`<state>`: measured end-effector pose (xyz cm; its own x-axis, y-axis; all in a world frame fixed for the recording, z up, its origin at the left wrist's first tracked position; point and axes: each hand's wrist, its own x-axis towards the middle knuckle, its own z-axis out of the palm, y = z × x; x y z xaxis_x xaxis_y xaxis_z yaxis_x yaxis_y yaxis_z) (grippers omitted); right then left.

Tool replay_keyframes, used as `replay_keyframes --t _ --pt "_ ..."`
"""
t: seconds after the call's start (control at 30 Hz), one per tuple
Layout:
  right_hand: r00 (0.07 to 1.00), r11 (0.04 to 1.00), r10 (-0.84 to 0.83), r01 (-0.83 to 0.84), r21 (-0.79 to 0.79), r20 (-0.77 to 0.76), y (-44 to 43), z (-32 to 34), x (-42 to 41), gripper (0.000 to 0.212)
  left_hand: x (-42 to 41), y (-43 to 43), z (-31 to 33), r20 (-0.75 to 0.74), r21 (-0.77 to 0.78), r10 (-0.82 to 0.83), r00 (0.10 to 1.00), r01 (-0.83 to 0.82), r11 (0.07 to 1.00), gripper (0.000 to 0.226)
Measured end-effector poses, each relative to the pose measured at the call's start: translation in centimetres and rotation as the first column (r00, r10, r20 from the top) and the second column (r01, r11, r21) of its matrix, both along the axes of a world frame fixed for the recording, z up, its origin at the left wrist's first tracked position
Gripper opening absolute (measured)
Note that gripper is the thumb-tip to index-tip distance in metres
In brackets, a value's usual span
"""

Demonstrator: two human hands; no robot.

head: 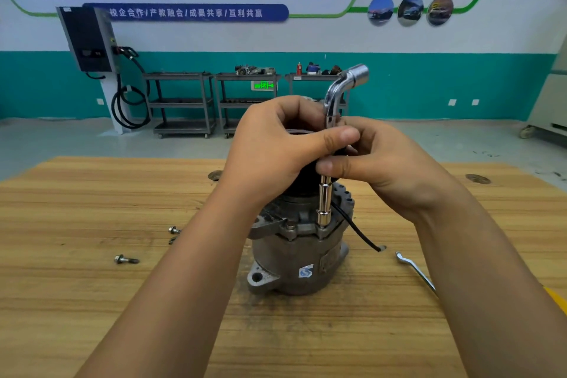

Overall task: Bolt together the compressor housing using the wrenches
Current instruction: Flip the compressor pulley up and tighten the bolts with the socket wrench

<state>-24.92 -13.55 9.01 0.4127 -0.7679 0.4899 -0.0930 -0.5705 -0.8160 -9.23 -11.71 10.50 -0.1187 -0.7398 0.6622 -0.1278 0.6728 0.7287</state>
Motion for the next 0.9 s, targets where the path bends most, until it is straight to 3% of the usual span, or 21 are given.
replay_keyframes --t 0.23,0.47,0.6,0.73,0.9 --pt "0.99 0.989 0.144 -0.144 0.033 0.012 0.23 0.0 -0.35 0.028 0.5 0.06 0.29 0.098 0.061 -0.046 0.994 0.04 0.997 0.003" --pt "0.99 0.988 0.14 -0.142 0.061 0.028 0.03 -0.21 -0.72 0.021 0.78 0.39 0.21 0.136 0.069 -0.07 0.988 0.061 0.996 0.016" --pt "0.996 0.996 0.088 -0.088 0.028 -0.014 0.23 -0.06 -0.48 0.013 0.39 0.79 0.32 0.068 0.037 -0.07 0.995 0.068 0.997 0.022" --pt "1.0 1.0 0.026 -0.026 0.013 -0.01 0.26 -0.06 0.04 0.053 0.1 0.7 0.1 0.031 0.033 -0.004 1.0 0.003 0.999 0.02" --pt "0.995 0.993 0.1 -0.101 0.054 0.023 -0.07 -0.26 -0.36 0.033 0.32 0.55 0.19 0.095 0.045 0.002 0.995 -0.006 0.999 0.008"
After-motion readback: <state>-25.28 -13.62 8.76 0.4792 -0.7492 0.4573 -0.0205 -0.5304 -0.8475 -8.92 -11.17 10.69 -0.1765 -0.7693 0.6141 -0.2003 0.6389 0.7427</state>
